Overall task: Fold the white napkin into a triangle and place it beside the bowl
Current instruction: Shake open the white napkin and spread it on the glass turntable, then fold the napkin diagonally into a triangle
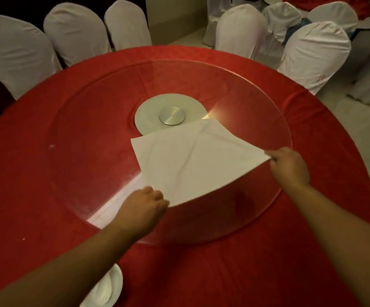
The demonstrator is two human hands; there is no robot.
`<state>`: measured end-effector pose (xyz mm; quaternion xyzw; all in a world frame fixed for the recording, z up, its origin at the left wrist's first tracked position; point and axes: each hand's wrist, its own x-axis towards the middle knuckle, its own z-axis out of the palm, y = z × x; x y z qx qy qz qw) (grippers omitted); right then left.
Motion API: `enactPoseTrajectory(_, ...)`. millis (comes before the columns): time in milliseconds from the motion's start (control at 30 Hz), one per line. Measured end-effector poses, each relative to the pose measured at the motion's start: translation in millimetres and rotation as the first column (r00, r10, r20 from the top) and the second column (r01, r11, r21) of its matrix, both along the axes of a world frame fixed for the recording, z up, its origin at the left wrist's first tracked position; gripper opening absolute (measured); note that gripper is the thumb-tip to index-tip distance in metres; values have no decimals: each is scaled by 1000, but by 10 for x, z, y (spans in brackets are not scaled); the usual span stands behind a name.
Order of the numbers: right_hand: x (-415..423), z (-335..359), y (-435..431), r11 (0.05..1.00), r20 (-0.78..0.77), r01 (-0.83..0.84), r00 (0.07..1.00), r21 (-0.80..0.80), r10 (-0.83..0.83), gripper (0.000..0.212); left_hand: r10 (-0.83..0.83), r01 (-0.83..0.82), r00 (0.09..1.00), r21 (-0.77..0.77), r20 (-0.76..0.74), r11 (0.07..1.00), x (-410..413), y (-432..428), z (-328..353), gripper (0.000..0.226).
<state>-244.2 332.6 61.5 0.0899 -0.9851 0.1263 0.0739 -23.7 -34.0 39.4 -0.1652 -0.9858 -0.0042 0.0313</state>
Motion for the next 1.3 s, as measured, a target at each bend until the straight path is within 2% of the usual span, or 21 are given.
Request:
enactPoseTrajectory(167,255,-776,307,978,161,-86,985,189,55,36,48,-5,939,-126,340,992,185,289,-662,31)
enactPoseTrajectory(300,357,-1063,505,936,246,-157,966,316,79,39,58,-21,890,-87,453,996,216,353,-820,30)
enactPoseTrajectory(467,401,-1132,614,908,317,-180,947,379,56,49,37,-62,870,35,492,997,244,254,-812,65)
enactPoseTrajectory(533,428,-1117,585,903,255,-141,966,406,37,50,29,-80,894,96,447,992,242,201,-793,58)
enactPoseTrajectory(633,536,-1112,469,924,139,-77,990,376,26,50,66,-104,921,79,383,991,235,108,-820,38)
enactPoseTrajectory(733,732,-1145,295,937,179,-134,981,323,78,51,69,-104,910,63,410,993,237,71,-865,34)
enactPoseTrajectory(800,889,-1147,82,963,168,-128,982,238,90,51,64,-103,905,69,420,992,219,67,-868,33)
enactPoseTrajectory(867,1105,-1140,-215,972,172,-199,969,125,177,51,55,-98,905,80,422,992,188,65,-870,32)
enactPoseTrajectory(967,1552,-1170,-729,871,208,-492,852,7,480,48,23,-65,902,83,432,994,147,13,-872,30)
enactPoseTrajectory(1033,1837,-1231,-1022,754,199,-656,744,33,639,47,1,-44,898,88,440,995,116,-26,-865,32)
enactPoseTrajectory(1100,2034,-1290,-1249,658,221,-745,664,109,715,43,-33,-6,899,88,437,996,89,-67,-861,33)
enactPoseTrajectory(1167,2129,-1315,-1388,628,237,-760,649,168,723,35,-69,31,897,92,437,995,80,-104,-867,33)
enactPoseTrajectory(1300,2134,-1363,-1475,670,167,-717,696,192,698,25,-105,49,895,139,433,989,45,-162,-884,33)
